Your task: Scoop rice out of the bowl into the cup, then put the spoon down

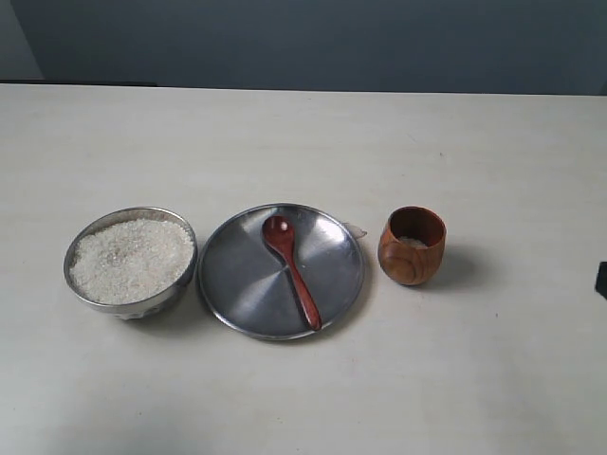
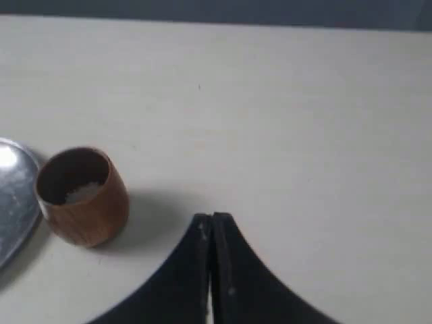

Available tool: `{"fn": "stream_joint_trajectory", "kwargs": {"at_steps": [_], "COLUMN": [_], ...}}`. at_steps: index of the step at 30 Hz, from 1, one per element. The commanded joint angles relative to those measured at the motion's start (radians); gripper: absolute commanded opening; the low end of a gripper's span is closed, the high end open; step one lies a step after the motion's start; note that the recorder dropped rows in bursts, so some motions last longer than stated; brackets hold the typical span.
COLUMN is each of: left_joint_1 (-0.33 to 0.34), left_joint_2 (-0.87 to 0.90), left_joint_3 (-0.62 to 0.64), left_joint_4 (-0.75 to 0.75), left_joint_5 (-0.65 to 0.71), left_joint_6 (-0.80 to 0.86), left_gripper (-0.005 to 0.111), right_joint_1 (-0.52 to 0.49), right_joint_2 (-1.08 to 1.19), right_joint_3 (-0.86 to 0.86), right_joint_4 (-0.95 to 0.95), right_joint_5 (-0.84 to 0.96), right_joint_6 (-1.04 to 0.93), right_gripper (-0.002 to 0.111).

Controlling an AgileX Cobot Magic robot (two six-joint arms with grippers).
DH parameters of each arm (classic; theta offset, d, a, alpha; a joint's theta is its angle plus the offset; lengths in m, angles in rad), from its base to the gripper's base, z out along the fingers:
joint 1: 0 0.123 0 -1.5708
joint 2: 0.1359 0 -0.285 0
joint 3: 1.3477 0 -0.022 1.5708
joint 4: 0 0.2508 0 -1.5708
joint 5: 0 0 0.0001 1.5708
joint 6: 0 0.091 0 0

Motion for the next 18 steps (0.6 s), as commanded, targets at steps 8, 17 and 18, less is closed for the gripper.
{"fn": "stream_joint_trajectory", "kwargs": {"at_steps": [8,17,18], "left_joint_1": [-0.003,-0.003,-0.003], "left_joint_2": [-0.006,-0.006,-0.006], "left_joint_3": [0.005,0.005,0.005], "left_joint_4": [0.019,0.019,0.019], "left_joint_5": [-0.003,-0.003,-0.003], "left_joint_6": [0.0,0.0,0.0], "left_gripper": [0.0,0.0,0.0], "right_joint_1": [-0.174,-0.312,-0.323], "right_joint_2": [-0.384,-0.555,-0.555], "right_joint_3": [0.004,0.004,0.004], "right_joint_4": [-0.037,0.042,0.051], "right_joint_5": [-0.019,0.055,0.057], "right_joint_6": [0.0,-0.002,-0.007], "right_gripper": [0.0,0.0,0.0]}}
